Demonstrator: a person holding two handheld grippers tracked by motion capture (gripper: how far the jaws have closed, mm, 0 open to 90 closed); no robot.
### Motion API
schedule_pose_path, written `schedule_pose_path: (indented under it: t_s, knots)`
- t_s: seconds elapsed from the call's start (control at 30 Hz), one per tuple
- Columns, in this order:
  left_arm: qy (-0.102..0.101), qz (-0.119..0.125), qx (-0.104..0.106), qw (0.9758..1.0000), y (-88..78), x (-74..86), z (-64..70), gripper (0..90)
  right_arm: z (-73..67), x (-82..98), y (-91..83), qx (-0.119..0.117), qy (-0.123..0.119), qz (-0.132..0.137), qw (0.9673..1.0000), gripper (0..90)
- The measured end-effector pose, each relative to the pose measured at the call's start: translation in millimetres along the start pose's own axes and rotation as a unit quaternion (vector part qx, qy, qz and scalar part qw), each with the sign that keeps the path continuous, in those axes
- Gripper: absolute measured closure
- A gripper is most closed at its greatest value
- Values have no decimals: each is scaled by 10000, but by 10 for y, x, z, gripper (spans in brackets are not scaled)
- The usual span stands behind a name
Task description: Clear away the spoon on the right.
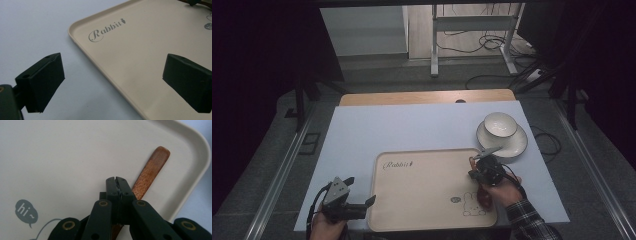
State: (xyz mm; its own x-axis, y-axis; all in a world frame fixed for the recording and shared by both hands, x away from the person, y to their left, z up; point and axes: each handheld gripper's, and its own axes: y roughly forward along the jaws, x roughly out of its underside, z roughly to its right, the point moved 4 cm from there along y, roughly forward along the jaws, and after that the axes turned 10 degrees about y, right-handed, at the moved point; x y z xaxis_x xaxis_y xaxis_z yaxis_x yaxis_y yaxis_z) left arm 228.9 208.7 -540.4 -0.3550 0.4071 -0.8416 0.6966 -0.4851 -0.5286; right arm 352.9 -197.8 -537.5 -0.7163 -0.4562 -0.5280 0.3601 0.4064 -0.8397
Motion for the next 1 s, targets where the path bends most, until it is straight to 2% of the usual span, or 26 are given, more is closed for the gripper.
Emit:
schedule_pose_path:
  t_s: [0.27,0.53,1.0]
  knots:
    - [3,-1,-3,10000,-1,0,1,35,68,16,-28,61,56,27,10000,900]
    - [-6,4,-2,10000,-2,1,-2,35,63,12,-40,37,72,83,9999,895]
    - [-15,9,4,10000,-4,2,-4,35,47,-16,-91,50,-73,281,9996,825]
